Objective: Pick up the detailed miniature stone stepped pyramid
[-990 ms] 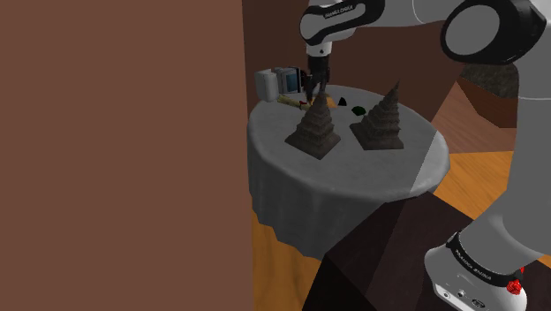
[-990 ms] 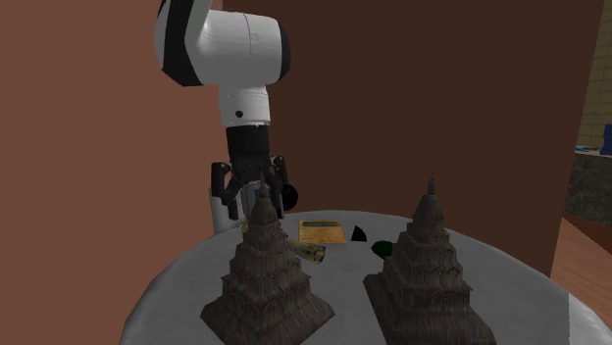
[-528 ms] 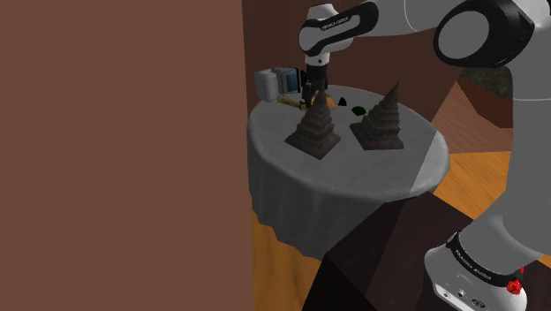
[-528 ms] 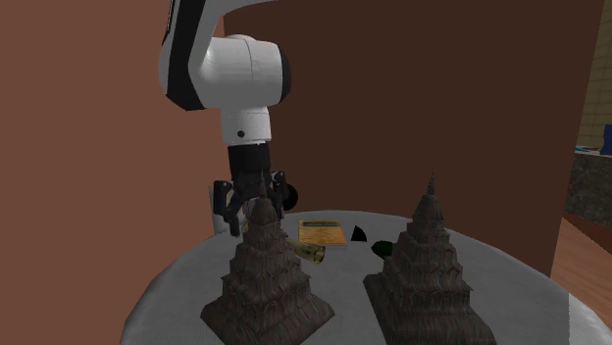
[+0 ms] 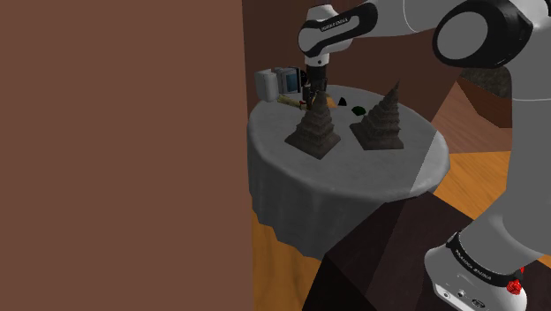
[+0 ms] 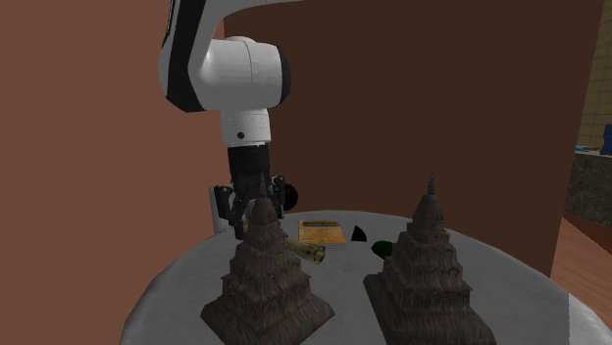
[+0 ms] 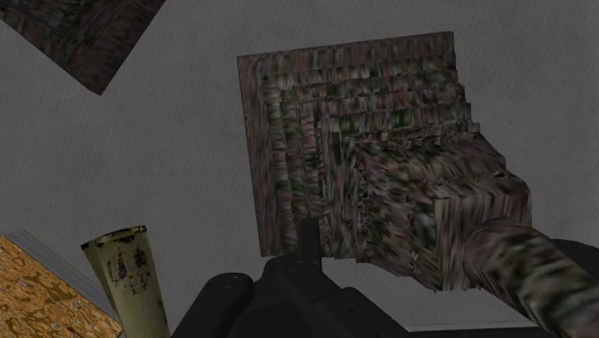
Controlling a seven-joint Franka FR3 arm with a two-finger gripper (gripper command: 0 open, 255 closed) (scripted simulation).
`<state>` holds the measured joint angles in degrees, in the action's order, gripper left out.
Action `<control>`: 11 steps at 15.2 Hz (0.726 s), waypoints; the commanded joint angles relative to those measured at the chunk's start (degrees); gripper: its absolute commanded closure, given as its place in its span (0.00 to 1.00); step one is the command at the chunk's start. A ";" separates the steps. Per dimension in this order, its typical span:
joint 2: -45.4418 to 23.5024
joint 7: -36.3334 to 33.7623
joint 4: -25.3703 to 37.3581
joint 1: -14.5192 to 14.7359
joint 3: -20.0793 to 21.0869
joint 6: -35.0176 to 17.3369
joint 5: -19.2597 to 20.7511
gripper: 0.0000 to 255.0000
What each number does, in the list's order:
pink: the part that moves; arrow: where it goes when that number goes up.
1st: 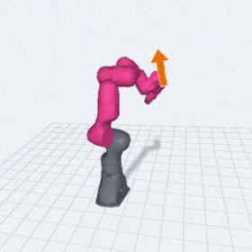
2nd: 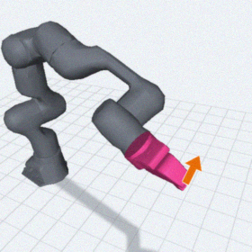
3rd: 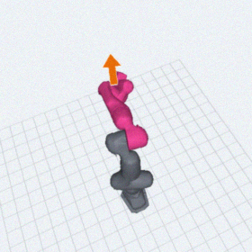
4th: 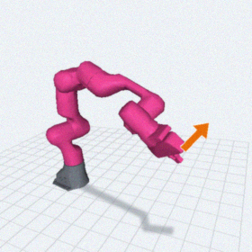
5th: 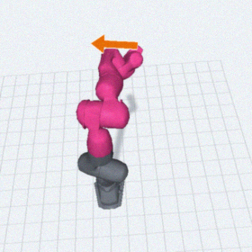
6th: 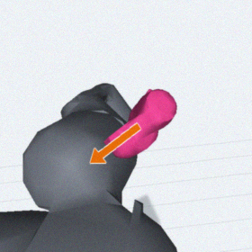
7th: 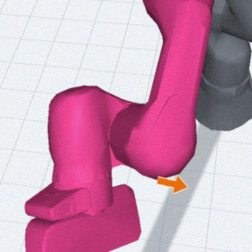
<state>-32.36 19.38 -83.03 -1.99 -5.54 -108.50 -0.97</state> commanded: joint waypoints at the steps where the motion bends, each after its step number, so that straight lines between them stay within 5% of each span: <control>1: -0.06 -0.01 -0.05 -0.02 -0.02 -0.03 0.00 1.00; 11: 1.72 -0.01 3.52 0.01 -0.11 5.32 0.15 1.00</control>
<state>-30.79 19.24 -80.40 -1.87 -5.60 -104.03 -0.84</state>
